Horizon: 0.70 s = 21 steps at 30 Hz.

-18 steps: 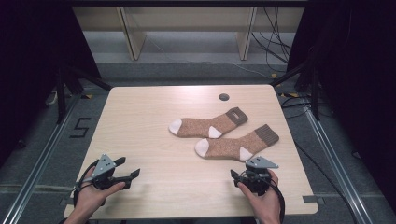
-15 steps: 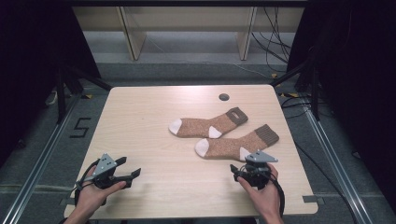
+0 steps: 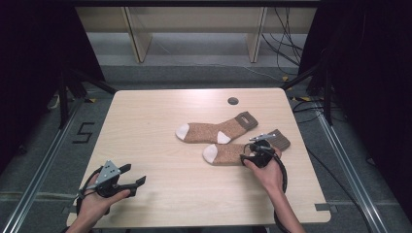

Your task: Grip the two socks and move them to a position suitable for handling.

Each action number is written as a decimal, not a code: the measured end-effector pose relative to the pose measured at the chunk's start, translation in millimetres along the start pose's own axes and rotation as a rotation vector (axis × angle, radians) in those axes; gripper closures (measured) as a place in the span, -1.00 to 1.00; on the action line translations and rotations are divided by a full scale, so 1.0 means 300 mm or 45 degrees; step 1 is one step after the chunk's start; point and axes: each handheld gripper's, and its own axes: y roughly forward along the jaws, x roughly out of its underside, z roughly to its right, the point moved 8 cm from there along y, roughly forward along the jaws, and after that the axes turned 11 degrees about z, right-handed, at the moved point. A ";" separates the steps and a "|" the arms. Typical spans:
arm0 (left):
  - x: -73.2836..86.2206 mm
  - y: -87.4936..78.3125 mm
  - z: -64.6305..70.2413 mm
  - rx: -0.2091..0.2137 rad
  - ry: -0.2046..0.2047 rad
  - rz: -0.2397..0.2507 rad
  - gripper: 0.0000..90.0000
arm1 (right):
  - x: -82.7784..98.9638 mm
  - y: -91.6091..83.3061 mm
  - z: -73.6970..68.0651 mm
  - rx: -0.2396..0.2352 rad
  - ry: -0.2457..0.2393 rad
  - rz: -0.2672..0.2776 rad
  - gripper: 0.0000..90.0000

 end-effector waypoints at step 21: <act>0.004 0.009 0.007 0.006 -0.007 -0.012 -0.47 | -0.018 0.003 -0.048 0.001 0.006 -0.062 0.73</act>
